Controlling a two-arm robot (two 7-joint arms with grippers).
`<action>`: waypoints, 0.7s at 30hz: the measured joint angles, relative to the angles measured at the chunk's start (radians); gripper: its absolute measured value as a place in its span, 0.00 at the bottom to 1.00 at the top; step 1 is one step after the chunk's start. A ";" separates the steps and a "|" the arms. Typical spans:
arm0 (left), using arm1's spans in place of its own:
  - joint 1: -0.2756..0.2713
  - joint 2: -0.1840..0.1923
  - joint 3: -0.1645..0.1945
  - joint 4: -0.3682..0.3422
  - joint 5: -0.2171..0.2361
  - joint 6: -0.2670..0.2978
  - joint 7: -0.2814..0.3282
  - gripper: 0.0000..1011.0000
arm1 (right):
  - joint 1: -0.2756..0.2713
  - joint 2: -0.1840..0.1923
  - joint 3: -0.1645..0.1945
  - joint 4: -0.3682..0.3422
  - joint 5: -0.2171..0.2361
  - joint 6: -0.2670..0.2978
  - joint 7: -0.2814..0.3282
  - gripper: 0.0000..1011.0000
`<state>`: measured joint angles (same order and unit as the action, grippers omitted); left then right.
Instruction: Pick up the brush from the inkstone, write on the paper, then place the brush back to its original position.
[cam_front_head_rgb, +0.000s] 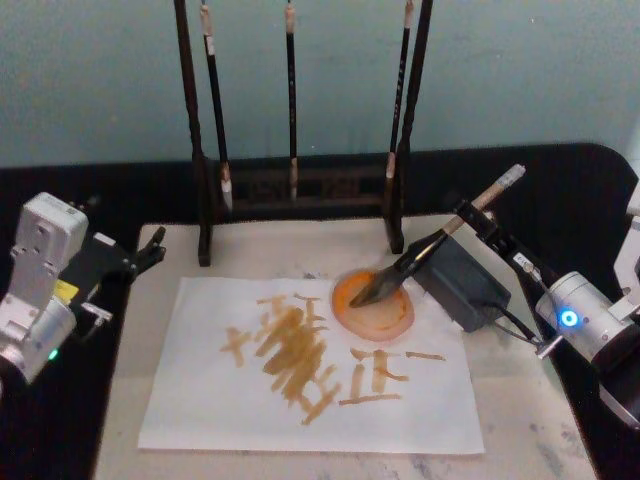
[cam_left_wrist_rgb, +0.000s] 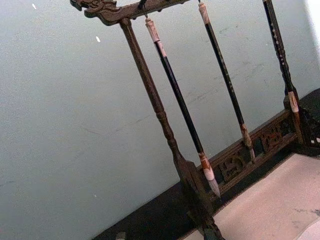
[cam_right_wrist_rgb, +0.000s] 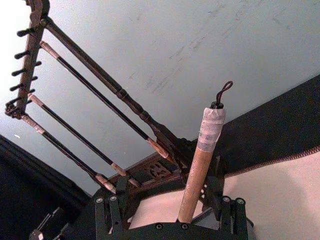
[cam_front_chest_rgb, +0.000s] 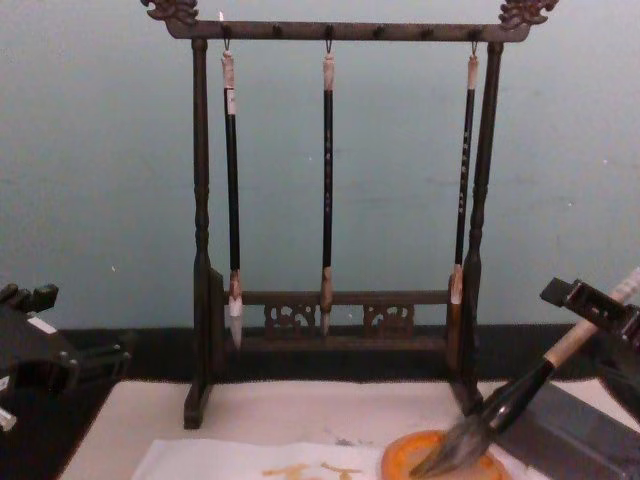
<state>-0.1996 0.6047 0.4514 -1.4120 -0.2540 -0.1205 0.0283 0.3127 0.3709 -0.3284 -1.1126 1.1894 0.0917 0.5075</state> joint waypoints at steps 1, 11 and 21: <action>0.000 0.000 0.000 0.000 0.000 0.000 0.000 1.00 | 0.000 0.000 0.000 0.000 0.000 0.000 0.000 0.99; 0.000 0.000 0.000 0.000 0.000 0.000 0.000 1.00 | 0.000 0.000 0.000 0.000 0.000 0.000 0.000 0.99; 0.000 0.000 0.000 0.000 0.000 0.000 0.000 1.00 | -0.027 0.017 0.003 -0.034 0.011 -0.004 -0.017 0.99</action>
<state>-0.1996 0.6047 0.4514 -1.4120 -0.2539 -0.1205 0.0283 0.2853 0.3876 -0.3257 -1.1463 1.2008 0.0874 0.4906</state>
